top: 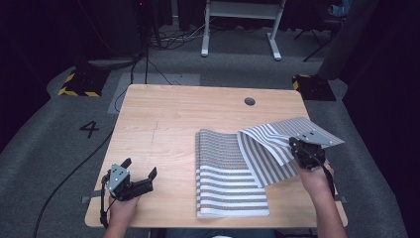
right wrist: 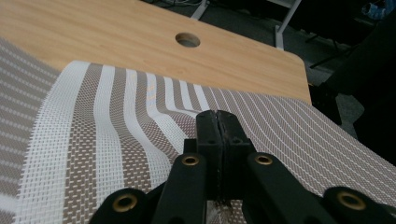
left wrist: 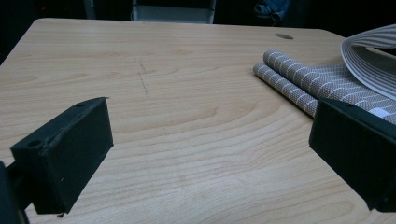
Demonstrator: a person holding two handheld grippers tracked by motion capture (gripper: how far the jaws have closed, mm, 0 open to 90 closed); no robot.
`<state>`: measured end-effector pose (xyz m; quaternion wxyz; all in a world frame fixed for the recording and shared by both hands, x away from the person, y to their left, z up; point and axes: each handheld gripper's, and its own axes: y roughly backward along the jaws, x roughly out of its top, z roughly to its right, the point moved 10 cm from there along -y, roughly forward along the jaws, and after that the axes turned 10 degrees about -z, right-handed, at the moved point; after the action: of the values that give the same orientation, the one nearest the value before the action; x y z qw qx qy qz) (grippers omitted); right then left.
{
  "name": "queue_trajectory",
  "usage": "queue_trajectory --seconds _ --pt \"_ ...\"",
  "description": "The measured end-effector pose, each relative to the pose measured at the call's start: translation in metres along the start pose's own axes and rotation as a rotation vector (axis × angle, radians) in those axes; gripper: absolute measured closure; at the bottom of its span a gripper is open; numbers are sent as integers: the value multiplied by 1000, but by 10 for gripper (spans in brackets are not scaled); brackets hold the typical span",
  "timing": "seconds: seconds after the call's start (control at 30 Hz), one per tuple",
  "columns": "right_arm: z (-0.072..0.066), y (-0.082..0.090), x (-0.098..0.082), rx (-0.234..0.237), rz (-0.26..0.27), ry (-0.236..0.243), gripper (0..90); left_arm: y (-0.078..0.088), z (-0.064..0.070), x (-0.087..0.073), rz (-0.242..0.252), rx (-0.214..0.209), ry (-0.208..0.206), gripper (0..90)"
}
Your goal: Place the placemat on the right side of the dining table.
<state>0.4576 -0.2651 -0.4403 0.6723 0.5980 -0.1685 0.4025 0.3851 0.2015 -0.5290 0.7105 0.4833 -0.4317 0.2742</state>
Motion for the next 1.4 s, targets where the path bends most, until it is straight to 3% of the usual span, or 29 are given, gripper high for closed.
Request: queue_trajectory --seconds 0.07,0.17,0.27,0.47,0.57,0.63,0.7,0.73,0.83,0.87,0.97,1.2,1.33,1.4 --pt "1 -2 8 -1 11 -9 890 0 0 0 1 0 1 0" --pt "2 -4 24 48 52 -52 888 0 0 0 2 -1 0 0" --pt "1 -9 34 93 39 -72 889 0 -1 0 0 1 -1 0" --pt "1 -21 54 96 25 -49 900 1 0 0 0 -4 -1 0" --pt "-2 -25 51 127 6 -44 900 1 -1 1 3 -10 1 0" --pt "-6 -25 40 165 -11 -50 900 1 -1 0 2 -13 0 0" --pt "-13 -28 17 232 -60 -54 716 2 0 0 2 -12 4 0" --pt "-17 -31 3 257 -90 -50 578 2 0 0 3 -14 5 0" --pt "-30 -39 -42 296 -179 -23 407 0 0 0 -8 -11 -2 0" --pt "-38 -41 -59 328 -211 0 346 0 0 0 -3 -8 -2 0" --pt "-51 -43 -85 348 -238 97 272 0 0 0 -9 -14 3 0" --pt "-47 -46 -103 325 -247 145 312 1 -1 0 -11 -11 8 0" --pt "-51 -54 -107 355 -235 170 347 1 0 0 -4 -13 14 0" --pt "-50 -55 -106 384 -226 151 423 1 -1 0 -7 -11 15 0"
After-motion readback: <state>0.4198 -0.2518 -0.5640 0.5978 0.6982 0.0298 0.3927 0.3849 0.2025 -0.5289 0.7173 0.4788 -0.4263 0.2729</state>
